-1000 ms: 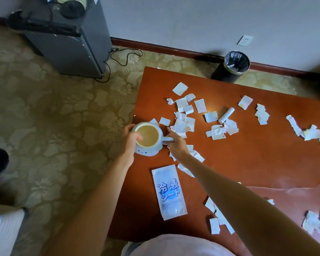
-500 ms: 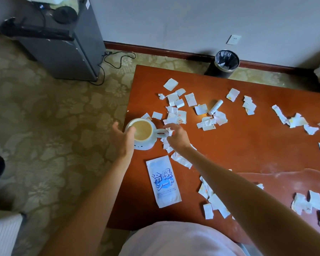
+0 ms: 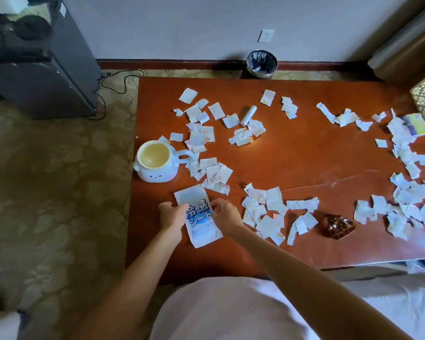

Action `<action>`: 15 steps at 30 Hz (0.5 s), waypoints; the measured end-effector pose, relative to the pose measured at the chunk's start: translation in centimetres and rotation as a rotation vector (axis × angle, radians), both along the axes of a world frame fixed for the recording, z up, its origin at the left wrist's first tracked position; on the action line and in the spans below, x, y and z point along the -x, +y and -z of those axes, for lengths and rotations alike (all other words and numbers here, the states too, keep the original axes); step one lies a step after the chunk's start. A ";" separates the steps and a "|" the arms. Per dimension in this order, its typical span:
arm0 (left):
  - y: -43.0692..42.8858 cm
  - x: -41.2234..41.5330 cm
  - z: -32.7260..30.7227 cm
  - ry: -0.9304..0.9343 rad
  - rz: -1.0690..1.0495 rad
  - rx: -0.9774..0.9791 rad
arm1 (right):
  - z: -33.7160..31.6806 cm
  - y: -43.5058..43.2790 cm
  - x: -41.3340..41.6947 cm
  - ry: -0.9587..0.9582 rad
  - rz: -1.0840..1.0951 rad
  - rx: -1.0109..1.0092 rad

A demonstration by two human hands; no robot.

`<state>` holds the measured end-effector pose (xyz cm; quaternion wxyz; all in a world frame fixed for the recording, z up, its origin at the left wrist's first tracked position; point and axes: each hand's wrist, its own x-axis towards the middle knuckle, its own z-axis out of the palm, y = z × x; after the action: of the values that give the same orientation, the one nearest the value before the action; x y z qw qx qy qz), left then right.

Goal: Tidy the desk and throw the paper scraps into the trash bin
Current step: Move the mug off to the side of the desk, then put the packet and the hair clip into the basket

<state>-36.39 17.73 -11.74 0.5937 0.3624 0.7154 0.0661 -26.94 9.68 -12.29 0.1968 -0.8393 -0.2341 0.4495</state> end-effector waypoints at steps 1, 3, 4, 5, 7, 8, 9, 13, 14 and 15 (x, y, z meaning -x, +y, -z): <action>0.0 -0.2 -0.3 0.000 0.049 -0.014 | -0.2 0.0 0.1 0.039 0.007 -0.003; -0.4 -0.7 -1.0 -0.009 0.144 -0.041 | -0.9 -0.2 0.0 0.114 0.003 -0.018; -0.6 -1.0 -1.5 -0.018 0.183 -0.053 | -1.2 -0.4 -0.2 0.149 0.008 -0.034; -0.9 -1.4 -1.9 -0.027 0.214 -0.071 | -1.7 -0.8 -0.5 0.177 0.035 -0.061; -1.4 -2.3 -2.5 -0.038 0.256 -0.142 | -2.6 -1.9 -1.7 0.168 0.115 -0.111; -1.7 -3.0 -2.8 -0.046 0.287 -0.183 | -3.0 -2.6 -2.8 0.115 0.166 -0.138; -2.1 -3.8 -3.1 -0.054 0.324 -0.217 | -3.3 -3.4 -3.9 0.047 0.225 -0.170; -4.6 -7.8 -4.3 -0.105 0.427 -0.267 | -4.7 -8.1 -9.9 -0.243 0.396 -0.235; -5.3 -8.9 -4.4 -0.120 0.427 -0.267 | -4.9 -9.6 -11.5 -0.304 0.400 -0.223; -6.2 -10.2 -4.5 -0.134 0.430 -0.262 | -4.9 -11.2 -13.0 -0.349 0.394 -0.203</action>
<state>-26.22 11.52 -7.22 0.5881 0.5747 0.5665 0.0545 -13.93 -1.56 -7.35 0.3202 -0.9093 -0.1409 0.2253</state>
